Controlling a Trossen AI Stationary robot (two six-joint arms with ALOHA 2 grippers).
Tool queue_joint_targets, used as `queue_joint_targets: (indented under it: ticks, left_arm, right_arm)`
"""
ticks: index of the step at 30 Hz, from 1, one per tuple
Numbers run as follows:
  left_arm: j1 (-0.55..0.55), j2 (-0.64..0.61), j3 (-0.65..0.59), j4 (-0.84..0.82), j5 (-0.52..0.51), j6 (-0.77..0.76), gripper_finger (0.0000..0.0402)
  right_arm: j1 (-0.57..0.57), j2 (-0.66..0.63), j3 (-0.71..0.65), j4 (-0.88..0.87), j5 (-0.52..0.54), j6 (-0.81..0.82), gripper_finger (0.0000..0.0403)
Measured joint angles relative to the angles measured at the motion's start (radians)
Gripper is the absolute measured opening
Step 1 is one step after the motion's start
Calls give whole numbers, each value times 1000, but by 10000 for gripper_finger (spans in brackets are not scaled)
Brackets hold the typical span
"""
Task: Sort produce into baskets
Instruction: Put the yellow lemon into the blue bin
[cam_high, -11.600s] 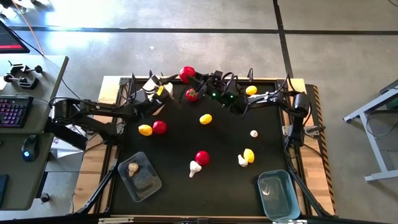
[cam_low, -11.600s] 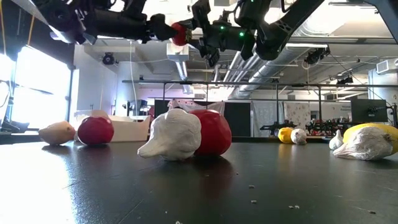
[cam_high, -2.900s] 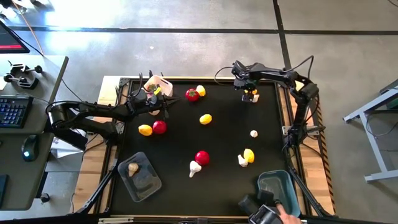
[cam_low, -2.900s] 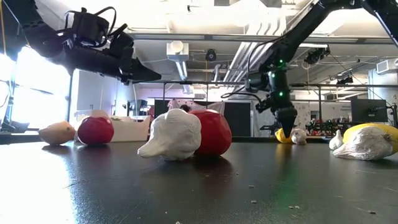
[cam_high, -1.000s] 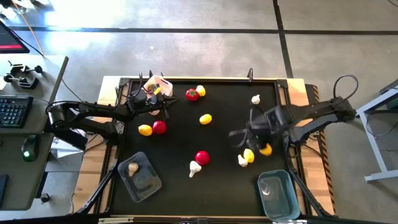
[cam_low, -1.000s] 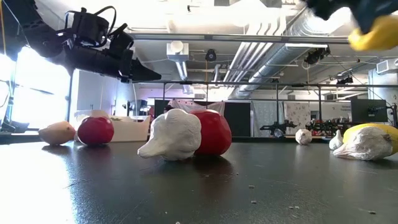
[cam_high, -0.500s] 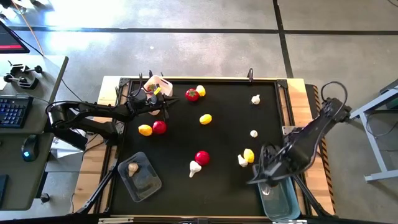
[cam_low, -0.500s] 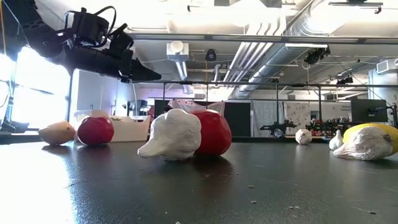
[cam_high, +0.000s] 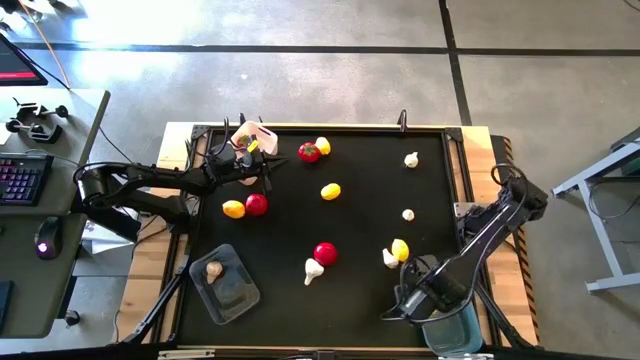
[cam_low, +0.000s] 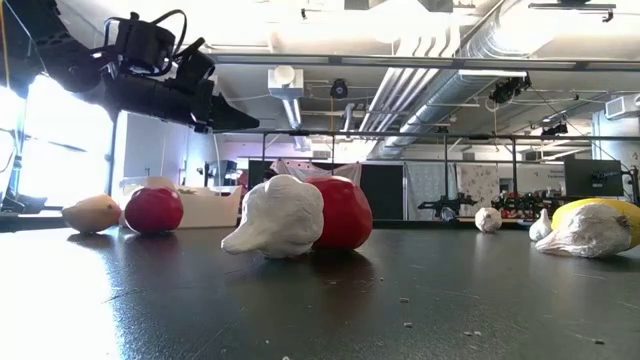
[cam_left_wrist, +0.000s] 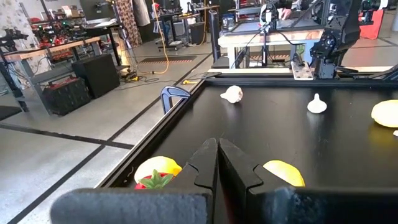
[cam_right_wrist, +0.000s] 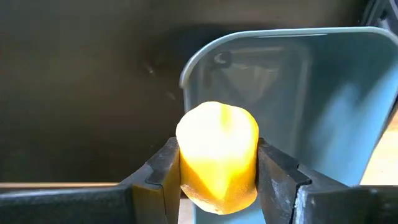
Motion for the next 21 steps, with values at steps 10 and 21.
queue_joint_targets:
  ticks: [10,21]
  left_arm:
    - [0,0,0,-1,0,-24,0]
    - [0,0,0,-3,1,-50,0]
  right_arm:
    - [46,5,-54,-16,22,8,140]
    - [65,-74,-279,244,52,-27,140]
